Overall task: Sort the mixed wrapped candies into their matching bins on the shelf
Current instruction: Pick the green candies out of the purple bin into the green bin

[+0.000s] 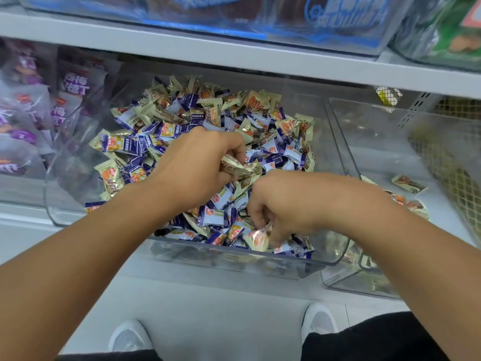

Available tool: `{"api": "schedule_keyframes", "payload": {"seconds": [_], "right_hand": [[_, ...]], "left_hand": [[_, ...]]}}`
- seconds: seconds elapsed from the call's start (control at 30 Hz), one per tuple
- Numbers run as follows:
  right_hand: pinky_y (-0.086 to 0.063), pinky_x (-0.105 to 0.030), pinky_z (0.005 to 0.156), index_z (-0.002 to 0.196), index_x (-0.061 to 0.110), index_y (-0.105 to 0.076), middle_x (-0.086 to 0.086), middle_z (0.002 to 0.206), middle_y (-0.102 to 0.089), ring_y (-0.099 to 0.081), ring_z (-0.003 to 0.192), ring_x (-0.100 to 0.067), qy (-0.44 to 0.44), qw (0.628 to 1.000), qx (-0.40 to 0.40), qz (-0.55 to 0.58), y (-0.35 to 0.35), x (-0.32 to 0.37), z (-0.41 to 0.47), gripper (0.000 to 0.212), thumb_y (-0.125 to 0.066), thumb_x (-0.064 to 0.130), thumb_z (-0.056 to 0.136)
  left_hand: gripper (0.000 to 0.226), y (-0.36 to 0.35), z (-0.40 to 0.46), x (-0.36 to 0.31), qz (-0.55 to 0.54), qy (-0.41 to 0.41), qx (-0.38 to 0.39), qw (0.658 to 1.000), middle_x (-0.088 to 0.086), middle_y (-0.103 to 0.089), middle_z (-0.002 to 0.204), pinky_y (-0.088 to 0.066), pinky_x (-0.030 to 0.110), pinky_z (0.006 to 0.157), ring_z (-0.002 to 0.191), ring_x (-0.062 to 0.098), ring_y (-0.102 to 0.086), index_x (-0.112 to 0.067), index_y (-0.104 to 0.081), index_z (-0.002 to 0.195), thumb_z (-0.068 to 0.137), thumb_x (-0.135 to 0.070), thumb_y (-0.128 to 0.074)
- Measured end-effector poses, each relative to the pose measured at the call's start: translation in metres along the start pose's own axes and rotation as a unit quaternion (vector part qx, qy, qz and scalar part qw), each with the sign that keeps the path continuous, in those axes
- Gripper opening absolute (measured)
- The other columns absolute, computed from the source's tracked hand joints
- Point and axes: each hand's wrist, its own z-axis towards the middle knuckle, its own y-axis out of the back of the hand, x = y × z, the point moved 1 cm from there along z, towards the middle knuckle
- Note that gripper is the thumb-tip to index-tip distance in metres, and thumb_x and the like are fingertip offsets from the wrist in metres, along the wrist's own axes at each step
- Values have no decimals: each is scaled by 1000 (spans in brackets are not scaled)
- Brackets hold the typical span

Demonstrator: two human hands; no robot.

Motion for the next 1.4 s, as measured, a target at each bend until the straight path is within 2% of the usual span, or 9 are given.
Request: {"api": "schedule_keyframes", "payload": {"seconds": [0.13,0.27,0.4,0.57,0.77,0.93,1.13,1.3,1.4], "right_hand": [[-48,-34,60,71,22,-53,5,70,-57,-56,71,-17,-22,994,-111,8,18,-17,-18,30,-83,29,69],[-38,-33,54,80,20,-51,2,68,-55,-49,63,-17,-29,992,-120,40,22,-19,-21,35,-83,30,68],[-32,-29,52,102,29,-55,7,66,-49,-46,60,-7,-35,991,-119,46,23,-17,-12,19,-66,26,87],[-37,-34,57,82,4,-58,-7,68,-51,-45,65,-25,-39,980,-177,85,19,-17,7,17,-46,9,92],[-53,-42,87,128,33,-64,-1,111,-66,-61,99,-26,-2,992,-129,12,17,-13,17,44,-71,14,88],[-42,-28,50,115,32,-70,-1,95,-58,-57,66,-19,-38,991,-127,-29,14,-13,21,57,-59,-13,82],[-33,-27,48,111,29,-69,-1,88,-53,-54,64,-19,-76,985,-147,-57,17,-14,16,57,-55,-16,80],[-51,-30,60,92,15,-71,-7,83,-64,-61,72,-26,-120,972,-184,-84,22,-23,10,22,-68,-3,78],[-56,-34,72,91,16,-76,-4,84,-67,-63,88,-26,-127,979,-138,-78,23,-32,4,19,-78,32,81]], "left_hand": [[30,9,-1,5,-74,-14,-9,997,-25,-66,98,-52,24,78,76,-2,-61,-30,-72,106,80,-16,-78],[25,17,-4,13,-137,20,-5,990,-12,-71,80,-43,11,56,65,-1,-61,-28,-75,98,83,-9,-73],[22,18,-3,17,-118,39,-31,992,-6,-64,83,-48,17,54,64,7,-60,-26,-72,96,82,-9,-68],[20,16,-5,20,30,-1,-13,999,-4,-61,100,-54,44,75,87,22,-60,-30,-69,94,76,-23,-69],[22,19,-5,17,56,20,16,998,-9,-65,69,-55,38,64,66,16,-60,-32,-66,94,75,-27,-74],[20,18,-7,23,18,33,-15,999,-6,-63,62,-54,41,58,55,14,-58,-32,-53,89,76,-29,-68],[38,17,-7,17,33,-16,3,999,-4,-58,62,-51,38,59,59,17,-54,-37,-50,121,86,-26,-58],[34,10,-5,11,87,-55,32,994,0,-64,88,-41,34,59,79,29,-57,-41,-41,111,87,-28,-60],[32,7,0,10,103,-47,49,992,-1,-65,101,-41,34,64,88,27,-59,-36,-44,106,85,-23,-64]]}}
